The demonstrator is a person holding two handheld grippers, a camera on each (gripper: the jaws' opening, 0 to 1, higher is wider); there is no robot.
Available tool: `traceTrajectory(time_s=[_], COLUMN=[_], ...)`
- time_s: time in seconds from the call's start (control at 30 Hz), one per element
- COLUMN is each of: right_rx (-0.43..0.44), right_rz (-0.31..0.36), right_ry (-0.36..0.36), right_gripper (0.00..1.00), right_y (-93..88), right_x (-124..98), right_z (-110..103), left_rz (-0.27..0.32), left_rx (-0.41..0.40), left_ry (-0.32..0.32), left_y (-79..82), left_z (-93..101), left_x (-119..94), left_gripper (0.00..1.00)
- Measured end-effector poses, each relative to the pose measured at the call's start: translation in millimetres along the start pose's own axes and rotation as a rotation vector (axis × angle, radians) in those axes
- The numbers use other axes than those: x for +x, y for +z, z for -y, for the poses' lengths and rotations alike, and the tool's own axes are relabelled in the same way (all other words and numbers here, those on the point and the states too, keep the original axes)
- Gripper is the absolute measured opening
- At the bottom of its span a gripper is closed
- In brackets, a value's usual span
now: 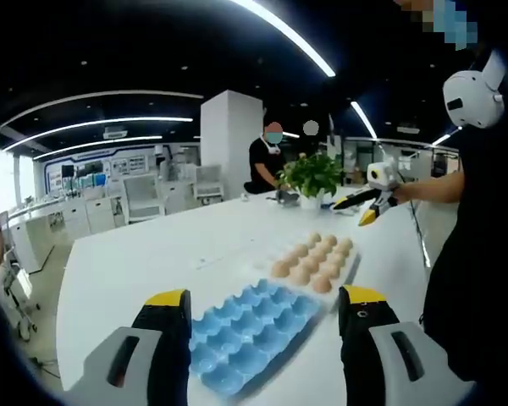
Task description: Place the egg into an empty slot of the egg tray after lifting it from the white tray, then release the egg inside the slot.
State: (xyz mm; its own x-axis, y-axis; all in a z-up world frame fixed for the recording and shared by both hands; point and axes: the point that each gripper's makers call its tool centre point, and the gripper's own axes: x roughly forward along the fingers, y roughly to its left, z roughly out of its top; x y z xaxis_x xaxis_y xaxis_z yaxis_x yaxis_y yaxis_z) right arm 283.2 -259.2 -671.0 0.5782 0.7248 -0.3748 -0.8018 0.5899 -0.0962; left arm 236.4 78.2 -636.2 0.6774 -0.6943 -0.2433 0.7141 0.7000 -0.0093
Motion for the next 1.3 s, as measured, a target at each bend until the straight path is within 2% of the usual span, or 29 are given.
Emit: traceTrajectory(time_s=[0.37, 1.3], right_rx=[-0.003, 0.000], right_rz=[0.001, -0.001], right_ry=[0.000, -0.002], right_gripper=[0.68, 0.68], right_y=[0.7, -0.4], right_x=[0.5, -0.1], right_z=[0.5, 0.9], left_rz=[0.011, 0.010], left_rx=[0.009, 0.005], left_ry=[0.000, 0.001], left_y=[4.8, 3.9], left_z=[-1.5, -2.6], left_x=[0.3, 1.2], left_gripper=[0.71, 0.70])
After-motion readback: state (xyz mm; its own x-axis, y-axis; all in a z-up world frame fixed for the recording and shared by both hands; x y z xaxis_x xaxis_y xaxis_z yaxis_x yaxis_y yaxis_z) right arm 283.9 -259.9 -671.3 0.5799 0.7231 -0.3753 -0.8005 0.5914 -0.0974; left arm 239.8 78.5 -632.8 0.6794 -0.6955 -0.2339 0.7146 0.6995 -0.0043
